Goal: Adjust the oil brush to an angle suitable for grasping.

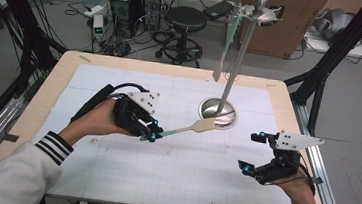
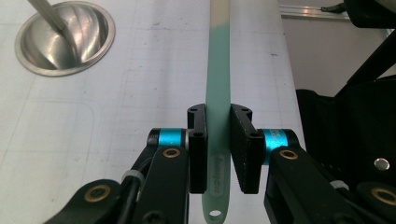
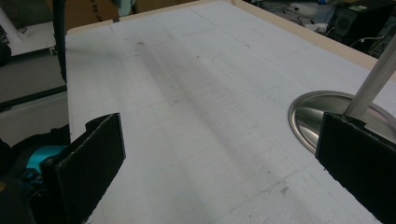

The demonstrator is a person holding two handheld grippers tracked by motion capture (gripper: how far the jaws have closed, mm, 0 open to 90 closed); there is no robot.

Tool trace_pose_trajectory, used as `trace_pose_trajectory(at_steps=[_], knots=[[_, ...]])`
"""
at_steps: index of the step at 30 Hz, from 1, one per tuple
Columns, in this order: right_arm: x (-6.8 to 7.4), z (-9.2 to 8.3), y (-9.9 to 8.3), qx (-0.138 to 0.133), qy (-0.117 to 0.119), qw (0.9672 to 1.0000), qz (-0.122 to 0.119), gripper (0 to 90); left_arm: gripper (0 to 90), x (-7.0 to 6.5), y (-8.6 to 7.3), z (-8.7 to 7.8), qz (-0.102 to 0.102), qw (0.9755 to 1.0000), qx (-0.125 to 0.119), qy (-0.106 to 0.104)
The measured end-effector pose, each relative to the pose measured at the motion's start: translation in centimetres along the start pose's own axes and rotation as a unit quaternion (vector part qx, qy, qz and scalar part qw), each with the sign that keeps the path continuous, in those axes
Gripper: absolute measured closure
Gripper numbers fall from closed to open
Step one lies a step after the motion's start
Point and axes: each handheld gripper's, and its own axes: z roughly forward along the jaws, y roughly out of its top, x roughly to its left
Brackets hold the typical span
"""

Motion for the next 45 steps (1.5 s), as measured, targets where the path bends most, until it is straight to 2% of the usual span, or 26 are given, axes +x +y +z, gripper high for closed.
trace_pose_trajectory(at_steps=[8,14,18,27,34,45], knots=[[0.1,0.2,0.0,0.002,0.005,1.0000,0.000,0.0,77.9,0.8,-0.6,2.9,-0.003,0.9997,-0.018,-0.017],[0.1,0.1,0.0,0.002,0.006,1.0000,0.000,0.0,77.9,1.4,-0.7,4.8,0.000,0.9995,-0.016,-0.026],[0.1,0.1,0.0,0.000,0.008,1.0000,-0.003,0.0,77.9,1.7,-0.9,6.2,-0.008,0.9991,-0.020,-0.037],[0.0,0.0,0.0,-0.001,0.008,1.0000,-0.002,0.0,77.9,1.9,-1.5,9.1,-0.014,0.9988,-0.008,-0.047],[0.1,0.2,0.0,0.003,0.009,0.9999,-0.003,0.0,77.9,1.7,-1.7,11.4,-0.002,0.9986,0.006,-0.053],[0.1,0.3,0.1,0.004,0.009,0.9999,-0.004,0.0,77.8,1.6,-1.9,13.6,0.005,0.9985,0.031,-0.045]])
